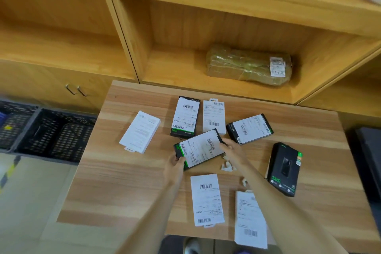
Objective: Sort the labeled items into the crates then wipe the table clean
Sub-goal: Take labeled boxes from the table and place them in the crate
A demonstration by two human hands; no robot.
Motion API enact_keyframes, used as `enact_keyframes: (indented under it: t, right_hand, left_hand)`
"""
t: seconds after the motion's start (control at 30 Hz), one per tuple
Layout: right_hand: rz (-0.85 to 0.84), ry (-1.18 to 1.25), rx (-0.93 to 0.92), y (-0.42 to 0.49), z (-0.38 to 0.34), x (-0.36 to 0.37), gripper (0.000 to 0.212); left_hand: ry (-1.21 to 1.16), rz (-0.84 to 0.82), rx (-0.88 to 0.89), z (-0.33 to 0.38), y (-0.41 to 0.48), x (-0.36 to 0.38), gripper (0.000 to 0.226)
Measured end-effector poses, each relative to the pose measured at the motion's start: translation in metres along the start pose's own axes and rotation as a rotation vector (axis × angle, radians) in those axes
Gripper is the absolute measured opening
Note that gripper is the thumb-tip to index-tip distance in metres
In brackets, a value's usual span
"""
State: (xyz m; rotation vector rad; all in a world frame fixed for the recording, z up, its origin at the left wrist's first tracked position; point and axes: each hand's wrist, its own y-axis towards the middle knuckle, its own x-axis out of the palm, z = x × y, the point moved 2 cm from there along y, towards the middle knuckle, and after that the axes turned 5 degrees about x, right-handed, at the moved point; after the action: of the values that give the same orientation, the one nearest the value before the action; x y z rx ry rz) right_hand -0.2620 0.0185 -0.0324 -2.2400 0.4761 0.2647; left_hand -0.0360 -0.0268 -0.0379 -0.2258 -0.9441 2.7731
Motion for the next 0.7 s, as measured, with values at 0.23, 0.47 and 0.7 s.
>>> enact_keyframes:
  t: [0.23, 0.47, 0.7]
  right_hand:
    - [0.013, -0.064, -0.078, 0.003, -0.055, -0.006, 0.050]
    - [0.032, -0.059, -0.153, 0.031, -0.102, 0.006, 0.038]
    - [0.050, -0.096, -0.144, 0.075, -0.128, 0.025, 0.050]
  left_hand:
    - [-0.227, 0.103, 0.071, 0.046, -0.009, -0.002, 0.026]
    - [-0.301, 0.052, 0.034, 0.054, 0.021, 0.001, 0.047]
    - [-0.376, -0.047, -0.079, 0.058, 0.029, 0.016, 0.065]
